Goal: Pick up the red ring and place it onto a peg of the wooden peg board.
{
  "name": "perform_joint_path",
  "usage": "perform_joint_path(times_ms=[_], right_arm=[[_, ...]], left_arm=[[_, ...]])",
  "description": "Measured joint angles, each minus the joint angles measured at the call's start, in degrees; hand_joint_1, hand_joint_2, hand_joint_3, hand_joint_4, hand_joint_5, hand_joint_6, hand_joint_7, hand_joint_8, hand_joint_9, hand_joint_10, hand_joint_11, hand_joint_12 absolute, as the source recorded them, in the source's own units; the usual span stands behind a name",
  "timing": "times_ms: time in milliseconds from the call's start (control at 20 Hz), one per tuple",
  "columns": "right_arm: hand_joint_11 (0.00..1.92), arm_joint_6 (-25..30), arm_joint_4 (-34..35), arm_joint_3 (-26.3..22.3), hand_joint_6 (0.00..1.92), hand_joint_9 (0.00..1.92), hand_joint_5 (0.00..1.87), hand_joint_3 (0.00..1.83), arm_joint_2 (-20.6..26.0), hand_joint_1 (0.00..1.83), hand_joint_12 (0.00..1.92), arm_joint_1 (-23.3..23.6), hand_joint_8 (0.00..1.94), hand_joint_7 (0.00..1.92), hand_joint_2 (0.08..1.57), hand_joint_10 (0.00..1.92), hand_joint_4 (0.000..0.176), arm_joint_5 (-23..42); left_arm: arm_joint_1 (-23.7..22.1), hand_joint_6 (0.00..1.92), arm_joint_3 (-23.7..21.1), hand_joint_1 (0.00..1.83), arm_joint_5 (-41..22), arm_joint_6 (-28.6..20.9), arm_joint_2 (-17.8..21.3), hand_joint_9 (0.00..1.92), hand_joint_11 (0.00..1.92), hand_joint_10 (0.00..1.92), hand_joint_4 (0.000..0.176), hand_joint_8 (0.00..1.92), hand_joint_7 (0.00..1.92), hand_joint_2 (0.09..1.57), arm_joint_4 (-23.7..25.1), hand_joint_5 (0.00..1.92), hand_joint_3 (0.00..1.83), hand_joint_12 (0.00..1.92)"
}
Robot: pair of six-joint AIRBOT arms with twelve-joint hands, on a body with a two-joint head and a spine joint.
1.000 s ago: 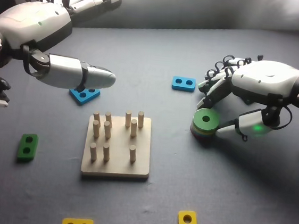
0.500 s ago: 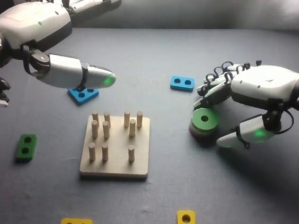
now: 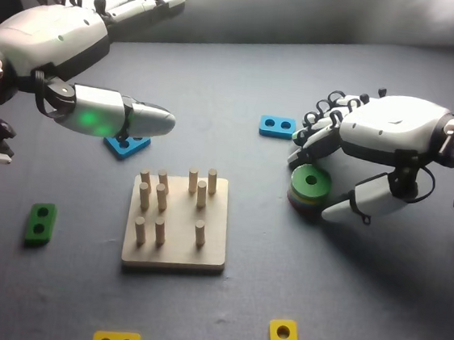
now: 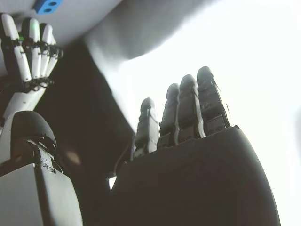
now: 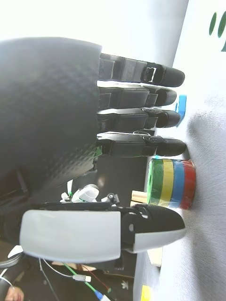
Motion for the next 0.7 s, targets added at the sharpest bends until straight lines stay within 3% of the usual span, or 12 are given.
perform_joint_path(times_ms=[200,300,400,450,500,650,700], right_arm=[[0.00,0.0,-0.2,0.0,0.05,0.27,0.74,0.00,0.0,0.94,1.05,0.0,0.01,0.41,1.03,0.04,0.026,-0.1],[0.00,0.0,-0.3,0.0,0.07,0.28,0.79,0.00,-0.1,0.96,0.98,0.0,0.02,0.44,1.03,0.05,0.029,-0.3],[0.00,0.0,-0.3,0.0,0.11,0.28,0.87,0.00,-0.1,0.99,0.86,0.0,0.02,0.47,1.04,0.05,0.020,-0.4],[0.00,0.0,-0.3,0.0,1.08,0.30,0.89,0.00,-0.1,1.01,0.97,0.0,0.01,0.52,1.15,0.07,0.112,-0.5],[0.00,-0.1,-0.1,0.0,1.15,0.29,0.87,0.00,-0.1,1.01,0.94,0.0,0.01,0.52,1.16,0.07,0.102,-0.7],[0.00,0.0,-0.1,0.0,1.20,0.29,0.84,0.00,-0.1,0.98,0.85,0.2,0.01,0.53,1.18,0.08,0.118,-0.9],[0.00,0.0,-0.1,0.0,1.20,0.30,0.84,0.00,-0.1,0.99,0.84,0.2,0.01,0.53,1.18,0.08,0.105,-0.9]], left_arm=[[-0.1,0.00,0.0,0.50,0.0,0.0,0.0,0.00,0.00,0.00,0.176,0.00,0.00,0.97,0.0,0.03,0.00,0.00],[-0.1,0.00,0.0,0.50,0.0,0.0,0.0,0.00,0.00,0.00,0.176,0.00,0.00,0.97,0.0,0.03,0.00,0.00],[-0.1,0.00,0.0,0.51,0.0,0.0,0.0,0.00,0.00,0.00,0.175,0.00,0.00,0.97,0.0,0.03,0.00,0.00],[-0.1,0.00,0.0,0.53,0.0,0.0,0.0,0.00,0.00,0.00,0.176,0.00,0.00,0.98,0.0,0.02,0.01,0.00],[-0.1,0.00,0.0,0.54,0.0,0.0,0.0,0.00,0.00,0.00,0.176,0.00,0.00,0.99,0.0,0.03,0.01,0.00],[-0.1,0.00,0.0,0.55,0.0,0.0,0.0,0.00,0.00,0.00,0.176,0.00,0.00,0.98,0.0,0.03,0.00,0.00],[-0.1,0.00,0.0,0.54,0.0,0.0,0.0,0.00,0.00,0.00,0.176,0.00,0.00,0.97,0.0,0.03,0.00,0.00]])
